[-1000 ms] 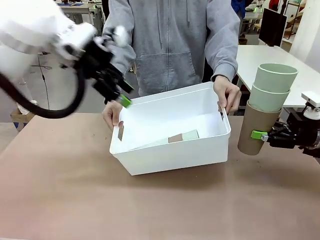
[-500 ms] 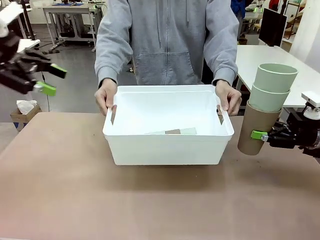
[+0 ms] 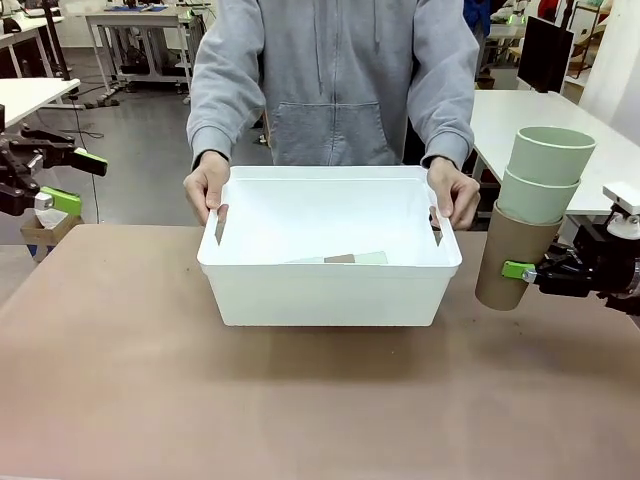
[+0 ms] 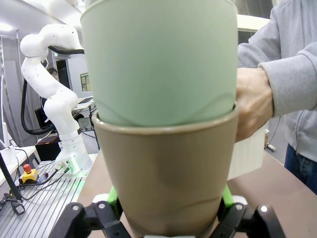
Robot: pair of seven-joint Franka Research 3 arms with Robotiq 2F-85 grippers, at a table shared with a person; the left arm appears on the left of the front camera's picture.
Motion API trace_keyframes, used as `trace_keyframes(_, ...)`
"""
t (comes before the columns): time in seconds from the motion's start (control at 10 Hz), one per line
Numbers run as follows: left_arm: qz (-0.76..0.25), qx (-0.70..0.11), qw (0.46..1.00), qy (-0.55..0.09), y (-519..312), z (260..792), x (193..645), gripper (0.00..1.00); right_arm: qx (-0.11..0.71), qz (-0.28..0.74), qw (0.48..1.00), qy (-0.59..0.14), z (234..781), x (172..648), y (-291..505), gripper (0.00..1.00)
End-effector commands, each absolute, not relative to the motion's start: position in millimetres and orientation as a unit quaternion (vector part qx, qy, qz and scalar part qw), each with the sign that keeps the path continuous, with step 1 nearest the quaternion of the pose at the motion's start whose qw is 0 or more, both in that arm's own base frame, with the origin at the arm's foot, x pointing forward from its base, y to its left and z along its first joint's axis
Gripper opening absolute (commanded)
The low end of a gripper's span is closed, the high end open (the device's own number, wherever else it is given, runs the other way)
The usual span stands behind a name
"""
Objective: Stack the cups and store them in the basket.
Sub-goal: Place the stack of Reusable plastic cups into the Pantry Basket.
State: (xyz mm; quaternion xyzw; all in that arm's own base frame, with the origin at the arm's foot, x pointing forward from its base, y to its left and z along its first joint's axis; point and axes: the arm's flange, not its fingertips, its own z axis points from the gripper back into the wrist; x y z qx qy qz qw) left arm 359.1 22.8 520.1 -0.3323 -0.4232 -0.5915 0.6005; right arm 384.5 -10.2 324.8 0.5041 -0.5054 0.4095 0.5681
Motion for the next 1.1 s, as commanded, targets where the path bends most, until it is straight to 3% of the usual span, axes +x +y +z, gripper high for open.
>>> trace_keyframes(0.0, -0.597, -0.326, 0.604, -0.416, 21.0, 522.6, 359.4, 1.0, 0.501, 0.413, 0.565, -0.509, 330.2, 383.9, -10.3, 0.86)
trace_keyframes(1.0, -0.597, -0.326, 0.604, -0.416, 21.0, 522.6, 359.4, 1.0, 0.501, 0.413, 0.565, -0.509, 330.2, 383.9, -10.3, 0.86)
